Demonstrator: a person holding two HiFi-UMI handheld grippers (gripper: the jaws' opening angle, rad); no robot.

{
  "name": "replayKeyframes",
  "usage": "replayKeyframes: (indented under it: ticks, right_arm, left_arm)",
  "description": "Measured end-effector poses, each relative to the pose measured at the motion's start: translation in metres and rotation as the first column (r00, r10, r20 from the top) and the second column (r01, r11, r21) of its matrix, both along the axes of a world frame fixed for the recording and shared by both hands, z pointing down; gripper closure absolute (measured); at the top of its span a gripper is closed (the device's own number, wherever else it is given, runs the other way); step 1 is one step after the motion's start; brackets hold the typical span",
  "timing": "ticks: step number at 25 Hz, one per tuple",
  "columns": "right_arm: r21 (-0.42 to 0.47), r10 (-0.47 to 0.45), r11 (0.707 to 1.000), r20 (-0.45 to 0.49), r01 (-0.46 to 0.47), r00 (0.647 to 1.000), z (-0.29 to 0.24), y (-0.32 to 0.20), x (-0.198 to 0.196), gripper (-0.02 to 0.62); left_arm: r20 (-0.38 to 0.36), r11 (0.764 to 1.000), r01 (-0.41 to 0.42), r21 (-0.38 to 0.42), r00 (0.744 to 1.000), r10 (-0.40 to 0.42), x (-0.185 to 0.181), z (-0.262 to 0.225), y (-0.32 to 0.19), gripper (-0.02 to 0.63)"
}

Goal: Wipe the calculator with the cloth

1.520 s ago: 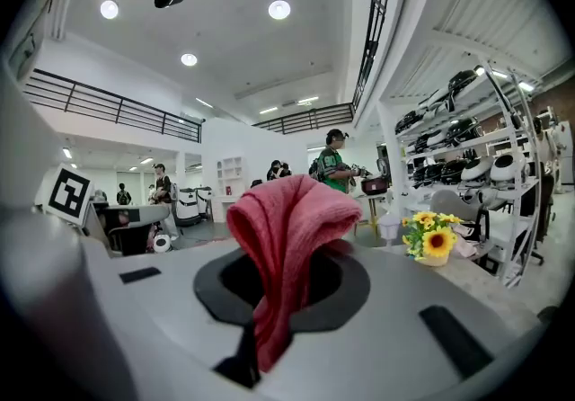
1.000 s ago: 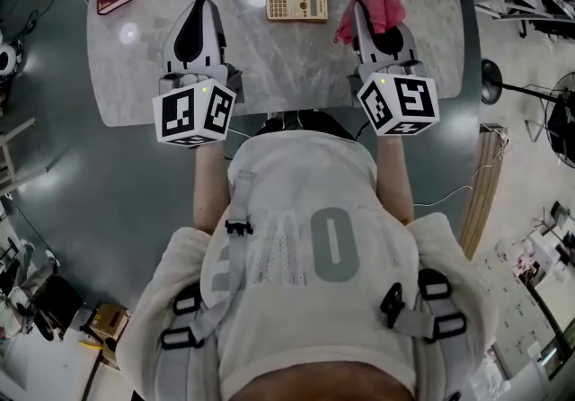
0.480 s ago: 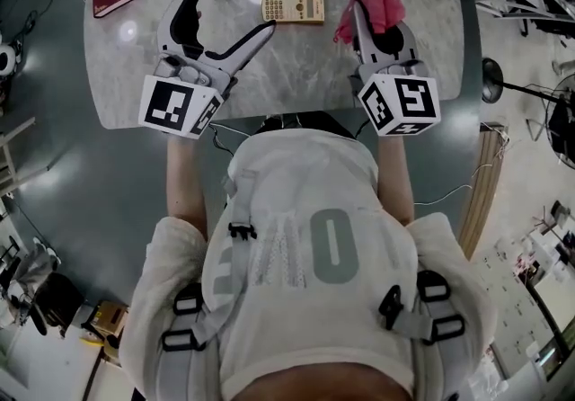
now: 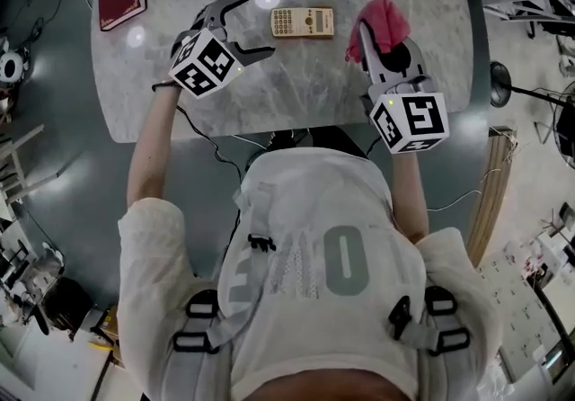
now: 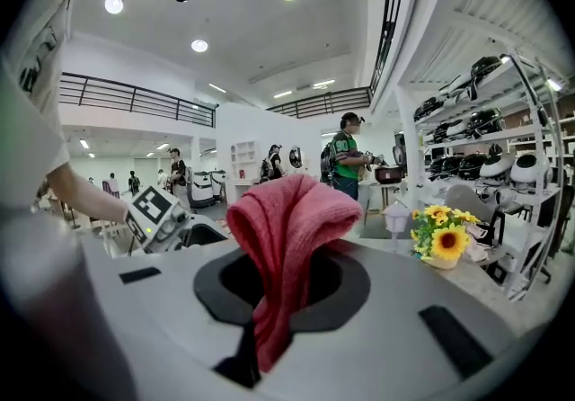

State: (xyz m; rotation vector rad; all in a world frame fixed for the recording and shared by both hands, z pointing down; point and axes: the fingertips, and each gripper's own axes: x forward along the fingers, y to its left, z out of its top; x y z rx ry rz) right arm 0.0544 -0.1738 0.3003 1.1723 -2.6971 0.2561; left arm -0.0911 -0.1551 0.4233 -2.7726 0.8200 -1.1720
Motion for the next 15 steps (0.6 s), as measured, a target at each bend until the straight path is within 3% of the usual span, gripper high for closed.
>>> replayKeyframes:
  ticks: [7,15]
  right_arm:
    - [-0.048,-0.044,0.998,-0.065,0.041,0.997,0.023,0.008,0.000,0.541]
    - [-0.149,-0.050,0.988,-0.084,0.037,0.995,0.061,0.014,0.002,0.540]
  left_arm:
    - [0.109,0.976,-0.117,-0.182,0.984,0.138,0.000,0.076,-0.015,0.121]
    - [0.116,0.941,-0.172,-0.291,0.970,0.213,0.005,0.117,-0.023,0.153]
